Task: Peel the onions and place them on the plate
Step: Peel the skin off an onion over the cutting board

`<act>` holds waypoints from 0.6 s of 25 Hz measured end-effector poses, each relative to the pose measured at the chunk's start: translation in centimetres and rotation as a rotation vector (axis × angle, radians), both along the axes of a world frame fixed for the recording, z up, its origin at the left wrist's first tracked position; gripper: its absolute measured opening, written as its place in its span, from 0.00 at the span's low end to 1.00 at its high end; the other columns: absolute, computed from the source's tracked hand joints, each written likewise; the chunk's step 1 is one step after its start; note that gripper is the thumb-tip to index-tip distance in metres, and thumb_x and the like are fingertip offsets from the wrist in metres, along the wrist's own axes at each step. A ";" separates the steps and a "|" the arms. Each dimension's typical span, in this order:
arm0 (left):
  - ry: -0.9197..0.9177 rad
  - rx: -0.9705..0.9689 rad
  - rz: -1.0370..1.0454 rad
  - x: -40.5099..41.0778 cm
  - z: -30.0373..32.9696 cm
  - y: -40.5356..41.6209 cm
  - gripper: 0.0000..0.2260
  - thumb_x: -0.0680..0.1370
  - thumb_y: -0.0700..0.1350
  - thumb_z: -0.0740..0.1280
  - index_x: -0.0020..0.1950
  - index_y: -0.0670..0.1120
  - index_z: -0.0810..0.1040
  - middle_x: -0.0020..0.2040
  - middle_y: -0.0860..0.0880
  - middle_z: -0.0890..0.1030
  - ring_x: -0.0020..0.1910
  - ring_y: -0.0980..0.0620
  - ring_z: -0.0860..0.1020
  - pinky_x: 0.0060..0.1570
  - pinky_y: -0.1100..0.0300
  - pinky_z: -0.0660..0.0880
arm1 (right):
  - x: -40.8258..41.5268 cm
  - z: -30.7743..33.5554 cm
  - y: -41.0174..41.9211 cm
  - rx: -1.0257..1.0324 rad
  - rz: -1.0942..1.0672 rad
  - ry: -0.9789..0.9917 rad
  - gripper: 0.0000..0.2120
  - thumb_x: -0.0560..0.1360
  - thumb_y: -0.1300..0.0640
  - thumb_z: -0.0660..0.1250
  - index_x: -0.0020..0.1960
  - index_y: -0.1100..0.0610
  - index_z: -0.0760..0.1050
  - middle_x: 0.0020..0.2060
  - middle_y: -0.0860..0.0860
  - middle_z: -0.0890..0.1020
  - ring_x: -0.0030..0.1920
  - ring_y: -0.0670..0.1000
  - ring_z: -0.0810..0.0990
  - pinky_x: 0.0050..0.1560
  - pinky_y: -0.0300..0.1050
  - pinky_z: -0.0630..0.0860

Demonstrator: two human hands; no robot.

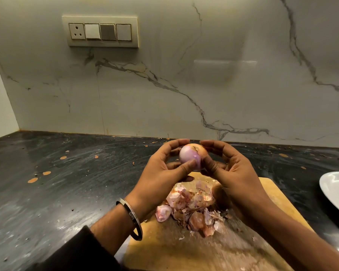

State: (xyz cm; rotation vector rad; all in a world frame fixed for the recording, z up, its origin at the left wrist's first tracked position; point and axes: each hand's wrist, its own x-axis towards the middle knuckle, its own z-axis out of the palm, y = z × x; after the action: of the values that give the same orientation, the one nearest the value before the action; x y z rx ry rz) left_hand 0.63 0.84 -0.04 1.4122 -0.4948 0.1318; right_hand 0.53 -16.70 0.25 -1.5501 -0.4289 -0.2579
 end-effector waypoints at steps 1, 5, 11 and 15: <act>-0.007 -0.006 0.009 0.0 -0.1 -0.1 0.25 0.70 0.43 0.73 0.67 0.50 0.74 0.61 0.49 0.79 0.52 0.48 0.84 0.46 0.57 0.82 | 0.0 -0.1 0.0 0.002 0.005 0.002 0.24 0.68 0.51 0.74 0.64 0.49 0.77 0.57 0.46 0.84 0.52 0.48 0.86 0.49 0.40 0.82; -0.101 0.088 0.112 -0.1 -0.2 -0.1 0.27 0.67 0.46 0.75 0.65 0.51 0.75 0.59 0.54 0.80 0.52 0.52 0.84 0.48 0.57 0.82 | 0.2 -0.4 0.1 -0.024 0.023 0.033 0.24 0.70 0.52 0.73 0.66 0.48 0.77 0.58 0.48 0.83 0.53 0.52 0.85 0.49 0.47 0.83; -0.166 0.156 0.080 -0.3 0.2 0.2 0.20 0.73 0.43 0.72 0.64 0.51 0.75 0.59 0.55 0.81 0.50 0.51 0.84 0.44 0.58 0.82 | 0.3 0.0 0.1 0.053 -0.008 0.126 0.18 0.74 0.44 0.61 0.59 0.50 0.79 0.49 0.50 0.86 0.42 0.46 0.84 0.36 0.39 0.78; -0.235 0.180 0.096 -0.4 0.4 0.1 0.20 0.71 0.45 0.73 0.62 0.50 0.76 0.57 0.57 0.81 0.49 0.51 0.84 0.46 0.58 0.82 | -0.1 0.3 0.1 0.080 0.024 0.195 0.22 0.74 0.38 0.57 0.55 0.50 0.80 0.38 0.50 0.86 0.33 0.47 0.81 0.33 0.39 0.78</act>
State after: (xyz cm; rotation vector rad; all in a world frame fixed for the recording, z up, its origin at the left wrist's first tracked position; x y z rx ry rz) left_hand 0.25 0.96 0.31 1.6062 -0.6457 0.3406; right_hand 0.43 -16.56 0.59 -1.4749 -0.2804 -0.1025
